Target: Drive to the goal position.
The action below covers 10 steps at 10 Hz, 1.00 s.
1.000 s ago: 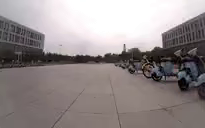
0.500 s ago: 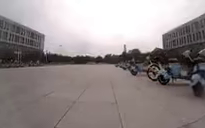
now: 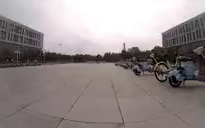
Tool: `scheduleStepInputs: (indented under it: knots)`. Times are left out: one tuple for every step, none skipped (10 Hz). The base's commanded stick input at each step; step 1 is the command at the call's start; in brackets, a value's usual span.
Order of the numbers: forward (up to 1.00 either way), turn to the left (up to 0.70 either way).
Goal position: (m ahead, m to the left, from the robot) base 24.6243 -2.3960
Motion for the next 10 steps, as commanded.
scheduleStepInputs:
  knots:
    - [1.00, 0.00]
    - [1.00, 0.00]
    - [1.00, 0.00]
    - [1.00, 0.00]
    - [1.00, 0.00]
    - [1.00, 0.00]
    - [1.00, -0.04]
    - [1.00, -0.34]
    - [1.00, 0.00]
    - [1.00, 0.00]
